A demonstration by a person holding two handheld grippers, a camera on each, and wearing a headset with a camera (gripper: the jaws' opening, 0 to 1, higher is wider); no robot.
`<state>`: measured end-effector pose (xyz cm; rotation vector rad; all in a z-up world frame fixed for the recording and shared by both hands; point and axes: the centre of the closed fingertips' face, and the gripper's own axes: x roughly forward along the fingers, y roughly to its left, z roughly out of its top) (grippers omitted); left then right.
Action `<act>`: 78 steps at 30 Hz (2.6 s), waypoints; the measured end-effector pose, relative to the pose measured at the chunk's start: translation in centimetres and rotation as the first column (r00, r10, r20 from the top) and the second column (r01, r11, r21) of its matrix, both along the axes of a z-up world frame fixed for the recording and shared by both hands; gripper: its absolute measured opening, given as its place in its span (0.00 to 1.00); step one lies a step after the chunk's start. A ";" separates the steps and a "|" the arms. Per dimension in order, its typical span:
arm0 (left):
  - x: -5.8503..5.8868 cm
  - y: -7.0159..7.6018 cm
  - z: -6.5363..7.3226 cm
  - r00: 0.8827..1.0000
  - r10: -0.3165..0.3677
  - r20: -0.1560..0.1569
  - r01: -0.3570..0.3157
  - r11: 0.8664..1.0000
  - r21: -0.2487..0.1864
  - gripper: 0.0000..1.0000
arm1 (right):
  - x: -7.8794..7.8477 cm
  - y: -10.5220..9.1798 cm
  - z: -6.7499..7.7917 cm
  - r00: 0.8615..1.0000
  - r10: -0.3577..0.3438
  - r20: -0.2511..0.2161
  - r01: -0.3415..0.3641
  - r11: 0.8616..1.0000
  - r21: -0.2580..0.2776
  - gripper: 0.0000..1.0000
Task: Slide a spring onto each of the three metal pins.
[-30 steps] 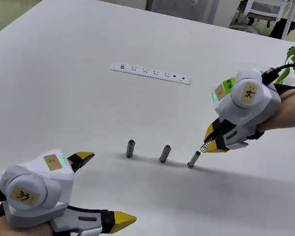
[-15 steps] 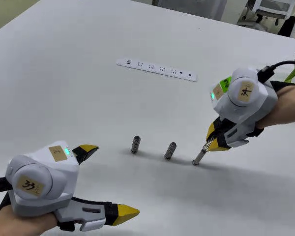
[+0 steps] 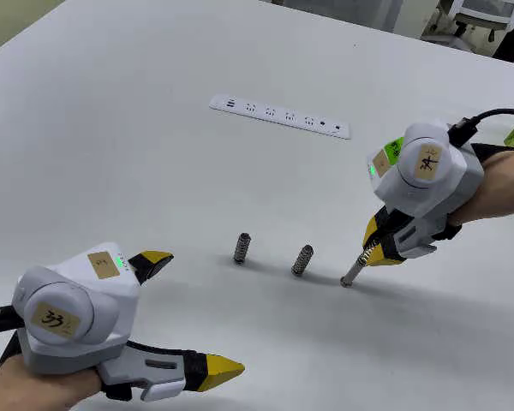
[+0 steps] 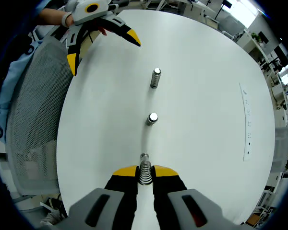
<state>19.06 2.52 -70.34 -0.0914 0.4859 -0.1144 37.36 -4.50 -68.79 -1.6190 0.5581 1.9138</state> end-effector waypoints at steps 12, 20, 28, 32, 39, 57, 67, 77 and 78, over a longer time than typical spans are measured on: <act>-0.1 0.0 -0.4 1.000 0.004 -0.005 -0.004 1.000 -0.015 1.00 | 0.1 0.3 -1.6 1.000 0.024 0.012 -0.023 0.999 -0.030 0.13; -0.2 0.2 -0.4 1.000 0.007 -0.008 -0.007 1.000 -0.020 1.00 | -0.1 0.1 -3.4 0.999 0.029 0.017 -0.028 0.998 -0.054 0.13; -0.3 0.4 -0.8 1.000 0.003 -0.014 -0.004 1.000 -0.025 1.00 | 0.0 0.0 -5.0 1.000 0.015 0.019 -0.014 0.998 -0.059 0.13; -0.3 0.4 -1.0 1.000 0.001 -0.016 -0.001 1.000 -0.030 1.00 | 0.0 -0.2 -5.4 1.000 0.014 0.024 -0.012 0.998 -0.066 0.13; -0.2 0.1 -1.2 1.000 -0.007 -0.021 0.006 0.999 -0.037 1.00 | -0.2 -0.1 -5.5 1.000 0.006 0.022 -0.004 0.999 -0.053 0.13; 0.0 0.1 -0.8 1.000 -0.007 -0.013 0.007 1.000 -0.027 1.00 | -0.4 1.0 -4.8 1.000 0.006 -0.019 -0.005 0.997 0.074 0.50; -0.4 0.4 -0.3 1.000 0.007 -0.005 -0.007 1.000 -0.017 1.00 | -0.8 -0.1 -3.6 0.991 -0.095 -0.094 0.115 0.964 0.241 0.90; -1.0 0.6 0.5 1.000 0.017 -0.001 -0.017 1.000 -0.001 1.00 | -1.4 -3.3 -1.9 0.955 -0.234 -0.182 0.281 0.909 0.308 0.99; -1.0 0.6 0.6 1.000 0.018 0.000 -0.018 1.000 0.000 1.00 | -1.6 -3.5 -1.7 0.952 -0.235 -0.194 0.289 0.901 0.325 0.99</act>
